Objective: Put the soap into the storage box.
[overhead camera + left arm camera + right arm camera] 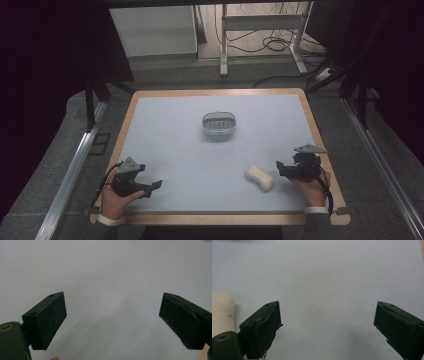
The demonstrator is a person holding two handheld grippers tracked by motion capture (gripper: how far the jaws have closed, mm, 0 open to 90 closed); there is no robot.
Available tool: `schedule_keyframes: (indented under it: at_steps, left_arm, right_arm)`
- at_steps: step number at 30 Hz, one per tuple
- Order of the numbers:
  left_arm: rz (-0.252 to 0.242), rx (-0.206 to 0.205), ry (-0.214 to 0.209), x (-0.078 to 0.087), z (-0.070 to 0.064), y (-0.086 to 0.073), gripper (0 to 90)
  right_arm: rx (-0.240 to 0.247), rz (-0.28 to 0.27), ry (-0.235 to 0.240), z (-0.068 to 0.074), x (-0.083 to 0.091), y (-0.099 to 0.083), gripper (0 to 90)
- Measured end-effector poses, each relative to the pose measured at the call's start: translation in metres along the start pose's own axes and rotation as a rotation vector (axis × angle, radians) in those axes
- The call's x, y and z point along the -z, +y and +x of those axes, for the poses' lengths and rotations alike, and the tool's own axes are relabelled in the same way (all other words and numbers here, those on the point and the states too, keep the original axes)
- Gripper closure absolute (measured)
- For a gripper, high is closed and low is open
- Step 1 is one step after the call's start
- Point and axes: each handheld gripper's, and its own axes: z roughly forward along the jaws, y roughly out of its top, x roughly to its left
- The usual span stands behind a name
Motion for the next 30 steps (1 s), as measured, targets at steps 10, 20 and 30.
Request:
schedule_keyframes:
  at_steps: [10,20,30]
  left_arm:
    - [0.006,-0.005,-0.017,-0.004,-0.0024,0.0004,7.8]
    - [0.011,-0.011,-0.008,-0.0038,-0.0014,0.0001,7.7]
    - [0.018,-0.01,-0.002,-0.0047,-0.0015,0.0,7.7]
  right_arm:
    - [-0.004,-0.016,-0.002,-0.0033,0.0088,-0.0021,8.7]
    - [-0.037,-0.005,0.018,-0.0053,0.0077,-0.0034,11.3]
    - [-0.019,-0.01,0.03,-0.0044,0.0081,-0.0036,11.8]
